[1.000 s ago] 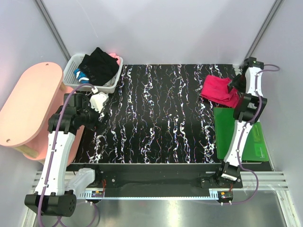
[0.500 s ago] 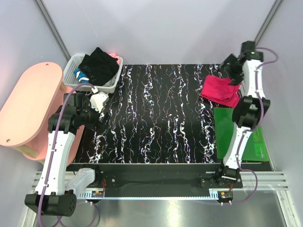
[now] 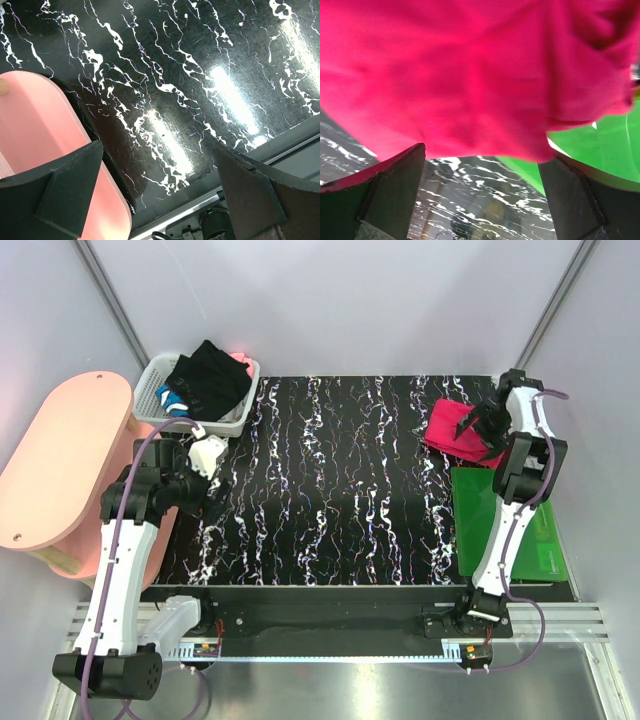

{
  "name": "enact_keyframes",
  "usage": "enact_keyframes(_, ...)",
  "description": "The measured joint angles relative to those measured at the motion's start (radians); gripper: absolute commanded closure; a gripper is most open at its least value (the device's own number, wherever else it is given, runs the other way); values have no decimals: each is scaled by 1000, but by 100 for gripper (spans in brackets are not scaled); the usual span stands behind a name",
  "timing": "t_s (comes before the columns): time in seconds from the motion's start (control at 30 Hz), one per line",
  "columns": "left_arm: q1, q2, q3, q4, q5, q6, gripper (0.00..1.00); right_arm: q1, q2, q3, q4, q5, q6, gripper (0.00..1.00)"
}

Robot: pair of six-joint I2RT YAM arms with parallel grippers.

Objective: Fold and stack the t-shirts
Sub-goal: Put the neatly folded tshirt into the corner of the board with the right arm

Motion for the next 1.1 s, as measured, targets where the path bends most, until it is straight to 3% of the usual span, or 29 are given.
enact_keyframes(0.3,0,-2,-15,0,-1,0,1,-33,-26,-124,38,5,-14,0)
enact_keyframes(0.57,2,-12,-15,0,-2,-5,1,-12,-118,-129,57,-48,-11,0)
enact_keyframes(0.7,2,-12,-15,1,0,-29,1,87,-304,-174,129,-56,-21,0)
enact_keyframes(0.93,2,-10,-15,14,-2,-90,1,366,-820,-524,340,-134,-60,0)
enact_keyframes(1.1,2,-11,-15,19,-6,-113,1,346,-1051,-673,413,-211,-72,0)
